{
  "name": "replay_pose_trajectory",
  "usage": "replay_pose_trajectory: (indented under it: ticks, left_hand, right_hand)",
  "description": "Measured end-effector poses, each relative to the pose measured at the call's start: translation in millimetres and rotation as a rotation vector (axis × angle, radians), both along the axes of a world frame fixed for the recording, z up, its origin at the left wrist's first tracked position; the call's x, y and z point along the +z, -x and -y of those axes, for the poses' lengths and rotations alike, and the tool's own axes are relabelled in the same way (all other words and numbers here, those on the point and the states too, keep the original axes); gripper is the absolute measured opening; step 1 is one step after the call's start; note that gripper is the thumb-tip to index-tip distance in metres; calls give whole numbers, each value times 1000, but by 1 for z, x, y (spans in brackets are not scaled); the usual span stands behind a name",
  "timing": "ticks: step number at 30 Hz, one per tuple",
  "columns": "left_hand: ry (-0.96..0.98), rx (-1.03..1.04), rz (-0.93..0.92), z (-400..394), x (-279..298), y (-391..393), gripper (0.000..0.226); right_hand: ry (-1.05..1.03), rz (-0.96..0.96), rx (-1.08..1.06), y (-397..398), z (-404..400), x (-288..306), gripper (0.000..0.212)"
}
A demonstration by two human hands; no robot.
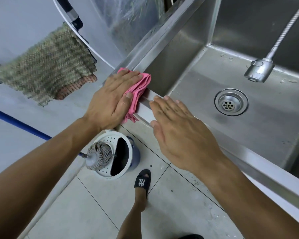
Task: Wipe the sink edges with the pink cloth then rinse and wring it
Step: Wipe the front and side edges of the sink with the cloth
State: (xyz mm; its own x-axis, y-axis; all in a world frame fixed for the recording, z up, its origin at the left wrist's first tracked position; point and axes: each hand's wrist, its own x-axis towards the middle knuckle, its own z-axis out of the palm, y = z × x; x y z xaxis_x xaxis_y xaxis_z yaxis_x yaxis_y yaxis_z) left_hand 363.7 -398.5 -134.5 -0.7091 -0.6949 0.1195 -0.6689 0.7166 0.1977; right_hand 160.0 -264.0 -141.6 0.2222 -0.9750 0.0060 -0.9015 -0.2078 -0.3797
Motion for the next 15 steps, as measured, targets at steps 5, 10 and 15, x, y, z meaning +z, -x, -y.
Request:
replay_pose_trajectory:
  ticks: [5, 10, 15]
  left_hand:
    - [-34, -122, 44, 34, 3, -11, 57]
    - [-99, -198, 101, 58, 9, -15, 58]
    - [-106, 181, -31, 14, 2, -1, 60]
  right_hand:
    - [0, -27, -27, -2, -2, -1, 60]
    - [-21, -36, -62, -7, 1, 0, 60]
    - [-37, -88, -75, -14, 6, 1, 60]
